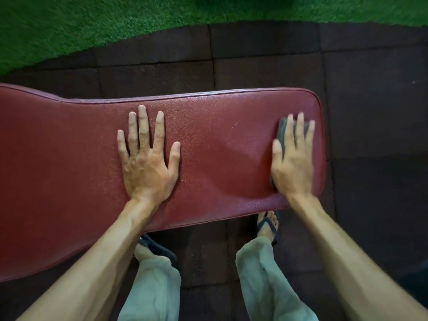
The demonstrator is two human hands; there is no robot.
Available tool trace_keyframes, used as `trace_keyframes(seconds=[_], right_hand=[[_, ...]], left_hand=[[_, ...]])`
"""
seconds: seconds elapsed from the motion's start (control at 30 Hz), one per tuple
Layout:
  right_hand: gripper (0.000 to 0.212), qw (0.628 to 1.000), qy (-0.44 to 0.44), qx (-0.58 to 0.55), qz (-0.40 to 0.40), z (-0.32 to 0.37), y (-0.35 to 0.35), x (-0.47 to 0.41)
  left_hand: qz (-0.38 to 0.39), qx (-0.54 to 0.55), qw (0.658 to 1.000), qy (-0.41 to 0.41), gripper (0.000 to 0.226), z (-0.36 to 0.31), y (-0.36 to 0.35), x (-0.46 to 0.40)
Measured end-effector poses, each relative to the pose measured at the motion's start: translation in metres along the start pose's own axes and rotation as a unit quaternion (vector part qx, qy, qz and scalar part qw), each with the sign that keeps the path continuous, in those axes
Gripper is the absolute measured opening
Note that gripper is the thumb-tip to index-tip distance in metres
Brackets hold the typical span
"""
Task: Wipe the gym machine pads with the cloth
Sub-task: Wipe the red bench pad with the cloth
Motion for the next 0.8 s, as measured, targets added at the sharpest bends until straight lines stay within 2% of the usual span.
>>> trace_keyframes(seconds=[0.03, 0.1, 0.17, 0.23, 0.37, 0.43, 0.53, 0.63, 0.7, 0.8], right_hand=[[0.060, 1.000, 0.003, -0.006, -0.018, 0.022, -0.006, -0.019], [0.060, 0.998, 0.063, -0.009, -0.028, 0.080, -0.025, -0.027], [0.061, 0.988, 0.153, -0.024, 0.001, 0.132, -0.039, 0.008], [0.063, 0.978, 0.190, -0.071, 0.053, 0.153, -0.040, 0.055], [0.060, 0.953, 0.113, -0.243, 0.141, 0.142, -0.026, 0.085], [0.056, 0.950, 0.047, -0.292, 0.096, 0.119, -0.013, 0.066], [0.053, 0.974, -0.013, -0.227, 0.012, 0.065, -0.005, 0.031], [0.055, 0.993, 0.033, -0.110, 0.026, 0.039, -0.018, 0.021], [0.056, 0.996, 0.064, -0.058, 0.020, 0.037, -0.023, 0.023], [0.057, 0.997, 0.066, -0.042, 0.013, 0.039, -0.023, 0.023]], left_hand=[[-0.001, 0.001, 1.000, -0.001, 0.066, -0.001, 0.000, 0.000], [-0.005, -0.003, 1.000, -0.003, 0.065, 0.001, 0.000, 0.001], [-0.007, 0.001, 1.000, -0.005, 0.064, 0.001, 0.001, 0.001], [-0.006, 0.005, 1.000, -0.007, 0.062, 0.001, 0.002, 0.000], [-0.011, 0.031, 0.999, -0.009, 0.060, 0.002, 0.005, -0.001], [-0.016, 0.084, 0.996, 0.021, 0.062, 0.000, 0.014, 0.000], [-0.042, 0.117, 0.992, 0.007, 0.061, -0.050, 0.033, 0.017], [-0.011, 0.086, 0.996, -0.034, 0.060, -0.114, 0.021, 0.048], [0.012, 0.056, 0.998, -0.020, 0.061, -0.125, 0.006, 0.052], [0.007, 0.030, 0.999, -0.040, 0.062, -0.098, 0.001, 0.026]])
Point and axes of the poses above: each hand's wrist, its own x-axis away from the middle knuckle, its own y-axis out of the back of the hand, z = x × y, the point moved 8 cm from there along -x, towards the middle knuckle, and after that the axes turned 13 degrees about -z, right-handed, at the moved point
